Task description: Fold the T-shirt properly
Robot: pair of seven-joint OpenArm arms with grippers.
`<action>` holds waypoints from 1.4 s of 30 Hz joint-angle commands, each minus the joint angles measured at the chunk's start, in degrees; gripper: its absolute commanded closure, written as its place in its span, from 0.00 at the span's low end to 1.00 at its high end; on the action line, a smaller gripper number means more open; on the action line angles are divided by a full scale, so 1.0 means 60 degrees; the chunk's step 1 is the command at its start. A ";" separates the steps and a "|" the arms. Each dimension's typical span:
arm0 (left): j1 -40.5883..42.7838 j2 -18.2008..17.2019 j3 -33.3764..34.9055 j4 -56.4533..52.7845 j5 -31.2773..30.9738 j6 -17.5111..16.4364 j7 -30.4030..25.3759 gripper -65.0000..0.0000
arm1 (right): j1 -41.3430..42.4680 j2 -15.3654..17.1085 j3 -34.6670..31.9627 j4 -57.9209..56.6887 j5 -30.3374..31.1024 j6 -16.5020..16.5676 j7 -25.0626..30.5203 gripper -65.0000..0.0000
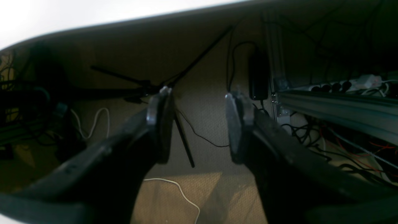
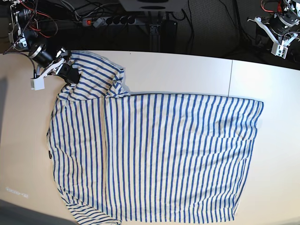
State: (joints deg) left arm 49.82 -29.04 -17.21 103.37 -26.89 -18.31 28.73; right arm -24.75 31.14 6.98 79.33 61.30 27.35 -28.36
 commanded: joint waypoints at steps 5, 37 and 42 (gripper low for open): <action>0.0087 -0.0117 -0.0084 0.0182 0.0171 -0.0066 -0.1818 0.53 | -0.0091 0.0350 -0.0018 0.0015 -0.0397 0.0091 -0.0761 1.00; -0.6153 -0.2251 0.0146 -0.5431 -0.4554 -0.2677 0.0991 0.33 | 0.0051 0.0368 -0.0018 0.0011 -0.1191 0.0087 -0.0747 1.00; -0.6940 -0.2273 0.0208 -0.5672 -0.6349 -0.3166 0.2998 0.33 | 0.0051 0.0368 -0.0018 0.0011 -0.1202 0.0087 -0.0747 1.00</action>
State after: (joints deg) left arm 8.56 -41.10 -15.42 68.73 -64.90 -35.29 47.59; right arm -24.08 32.38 6.87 79.66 57.80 27.38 -29.85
